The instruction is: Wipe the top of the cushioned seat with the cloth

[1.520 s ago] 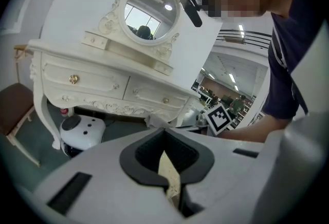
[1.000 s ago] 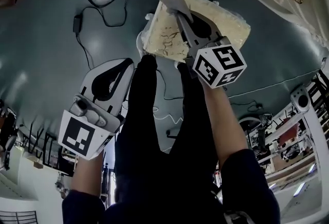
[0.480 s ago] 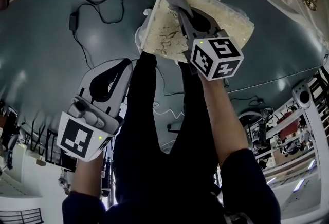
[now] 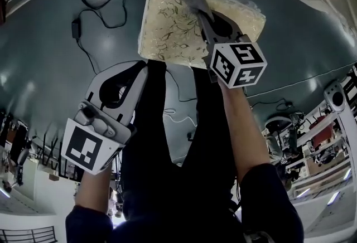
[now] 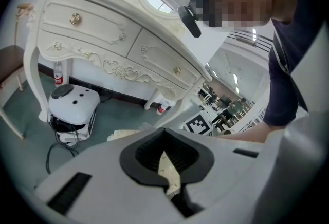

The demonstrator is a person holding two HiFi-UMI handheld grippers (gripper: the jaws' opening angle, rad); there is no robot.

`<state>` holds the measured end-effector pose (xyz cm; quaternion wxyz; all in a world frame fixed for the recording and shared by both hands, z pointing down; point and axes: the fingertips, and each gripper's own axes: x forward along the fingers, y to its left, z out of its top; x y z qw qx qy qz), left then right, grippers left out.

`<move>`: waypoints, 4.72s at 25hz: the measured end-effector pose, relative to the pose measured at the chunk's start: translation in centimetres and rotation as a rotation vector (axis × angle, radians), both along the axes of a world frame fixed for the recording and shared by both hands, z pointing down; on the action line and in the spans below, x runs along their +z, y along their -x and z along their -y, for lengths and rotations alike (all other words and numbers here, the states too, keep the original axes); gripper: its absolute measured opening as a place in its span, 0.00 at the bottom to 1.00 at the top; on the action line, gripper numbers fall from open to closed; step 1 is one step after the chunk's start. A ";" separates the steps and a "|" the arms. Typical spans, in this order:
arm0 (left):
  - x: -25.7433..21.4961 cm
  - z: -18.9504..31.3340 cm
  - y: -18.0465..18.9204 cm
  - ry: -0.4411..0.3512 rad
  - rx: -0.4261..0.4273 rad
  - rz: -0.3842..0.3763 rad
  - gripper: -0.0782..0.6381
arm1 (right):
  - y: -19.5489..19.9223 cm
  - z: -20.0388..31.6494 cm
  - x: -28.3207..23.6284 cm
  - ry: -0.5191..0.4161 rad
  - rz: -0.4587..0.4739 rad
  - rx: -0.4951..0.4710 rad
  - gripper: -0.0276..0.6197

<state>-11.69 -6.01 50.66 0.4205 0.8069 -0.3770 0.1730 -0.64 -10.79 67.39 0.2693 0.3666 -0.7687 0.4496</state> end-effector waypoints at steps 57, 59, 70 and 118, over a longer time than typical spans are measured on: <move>-0.5 -5.3 5.2 0.016 -0.025 -0.065 0.12 | 10.7 -6.3 -3.2 0.000 0.097 -0.055 0.11; -0.1 -5.8 6.3 0.020 -0.042 -0.064 0.12 | 11.9 -6.5 -2.7 0.004 0.099 -0.067 0.11; 0.7 -6.9 2.6 0.027 -0.026 -0.070 0.12 | 7.3 -8.4 -0.9 0.029 0.060 -0.063 0.11; -0.7 -9.8 -7.9 -0.001 0.186 -0.074 0.12 | -2.8 -14.1 -3.7 0.026 0.087 0.115 0.11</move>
